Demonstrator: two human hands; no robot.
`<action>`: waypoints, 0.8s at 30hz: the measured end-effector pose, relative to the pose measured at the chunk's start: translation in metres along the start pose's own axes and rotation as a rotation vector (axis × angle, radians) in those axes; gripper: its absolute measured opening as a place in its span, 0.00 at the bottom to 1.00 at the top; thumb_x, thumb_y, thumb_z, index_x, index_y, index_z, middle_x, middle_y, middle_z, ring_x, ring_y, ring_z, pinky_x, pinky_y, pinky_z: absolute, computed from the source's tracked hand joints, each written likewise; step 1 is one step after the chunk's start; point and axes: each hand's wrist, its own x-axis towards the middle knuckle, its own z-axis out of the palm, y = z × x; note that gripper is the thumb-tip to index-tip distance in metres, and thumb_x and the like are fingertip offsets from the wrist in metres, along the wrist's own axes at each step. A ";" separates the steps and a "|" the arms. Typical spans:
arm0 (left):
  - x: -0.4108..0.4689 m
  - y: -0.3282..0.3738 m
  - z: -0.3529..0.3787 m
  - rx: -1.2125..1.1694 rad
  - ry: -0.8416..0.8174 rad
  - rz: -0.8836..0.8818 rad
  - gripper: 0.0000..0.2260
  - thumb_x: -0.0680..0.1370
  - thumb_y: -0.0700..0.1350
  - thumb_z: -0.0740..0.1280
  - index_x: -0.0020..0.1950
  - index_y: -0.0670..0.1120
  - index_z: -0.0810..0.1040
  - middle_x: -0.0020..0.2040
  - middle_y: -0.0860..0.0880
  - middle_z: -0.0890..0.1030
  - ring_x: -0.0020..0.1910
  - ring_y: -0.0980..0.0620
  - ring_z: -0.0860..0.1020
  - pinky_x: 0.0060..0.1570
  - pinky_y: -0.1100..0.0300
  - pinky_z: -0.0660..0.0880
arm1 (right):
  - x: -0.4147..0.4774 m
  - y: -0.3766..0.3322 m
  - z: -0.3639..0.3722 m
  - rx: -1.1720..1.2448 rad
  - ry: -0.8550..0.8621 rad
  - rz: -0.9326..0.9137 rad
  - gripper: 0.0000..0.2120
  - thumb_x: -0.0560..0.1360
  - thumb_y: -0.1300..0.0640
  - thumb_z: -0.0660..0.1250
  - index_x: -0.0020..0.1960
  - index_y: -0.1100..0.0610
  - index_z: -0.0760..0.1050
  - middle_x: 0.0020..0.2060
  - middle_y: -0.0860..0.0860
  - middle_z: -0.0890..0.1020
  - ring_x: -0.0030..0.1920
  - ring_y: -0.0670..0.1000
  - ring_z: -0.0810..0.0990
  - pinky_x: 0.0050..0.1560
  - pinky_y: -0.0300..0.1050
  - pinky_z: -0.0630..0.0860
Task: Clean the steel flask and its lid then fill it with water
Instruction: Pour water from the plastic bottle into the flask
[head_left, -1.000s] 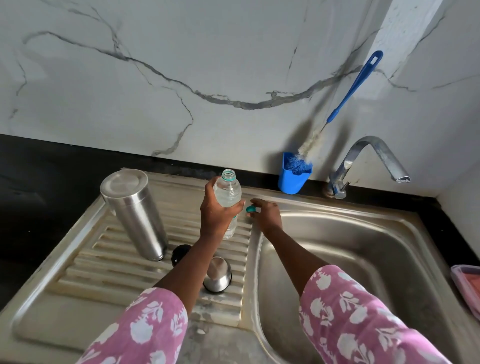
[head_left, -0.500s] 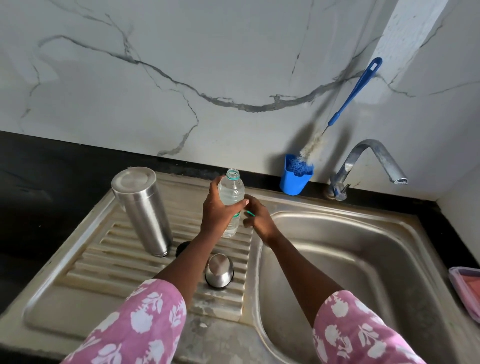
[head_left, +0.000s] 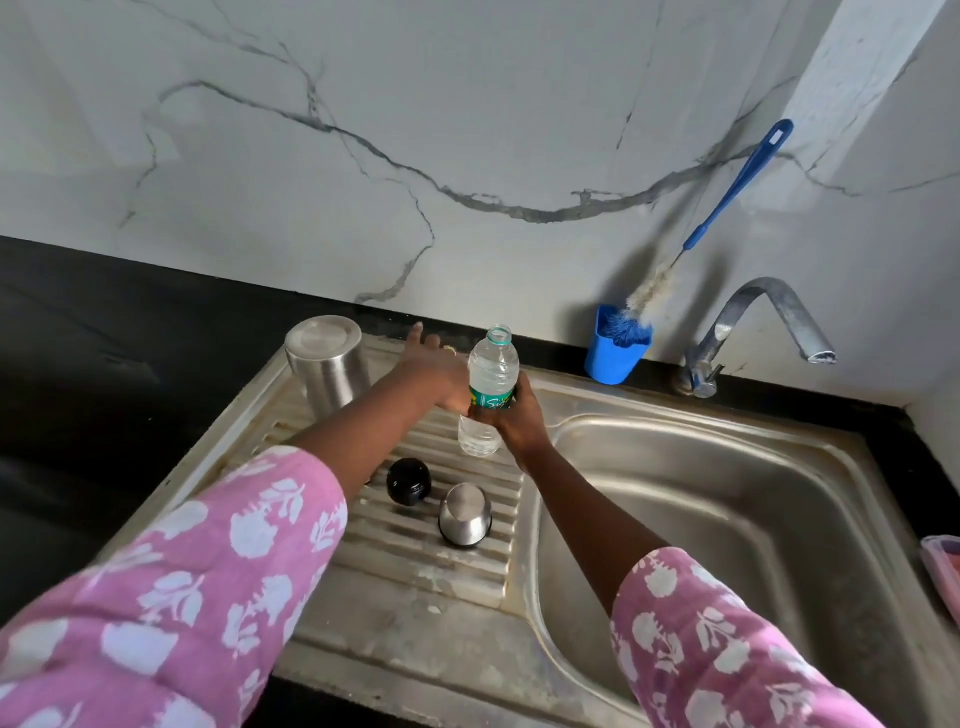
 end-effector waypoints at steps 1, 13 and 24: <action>-0.004 0.004 0.000 0.153 -0.097 -0.017 0.26 0.78 0.53 0.59 0.75 0.48 0.61 0.76 0.44 0.60 0.76 0.40 0.50 0.71 0.36 0.39 | 0.001 0.001 0.002 -0.007 0.015 -0.001 0.33 0.62 0.70 0.77 0.62 0.55 0.68 0.52 0.50 0.79 0.51 0.50 0.79 0.52 0.43 0.77; 0.035 -0.016 0.069 0.868 -0.561 -0.398 0.19 0.79 0.53 0.57 0.66 0.48 0.74 0.65 0.48 0.74 0.69 0.43 0.66 0.62 0.29 0.53 | 0.005 0.008 0.006 -0.073 0.122 0.011 0.36 0.57 0.59 0.82 0.59 0.51 0.66 0.55 0.51 0.79 0.56 0.55 0.78 0.59 0.57 0.75; 0.010 -0.025 0.028 0.605 -0.442 -0.275 0.16 0.79 0.46 0.61 0.66 0.46 0.73 0.65 0.46 0.75 0.65 0.44 0.72 0.65 0.46 0.65 | 0.003 0.006 0.010 -0.128 0.176 0.006 0.34 0.61 0.65 0.79 0.63 0.55 0.69 0.53 0.51 0.79 0.56 0.54 0.78 0.59 0.51 0.75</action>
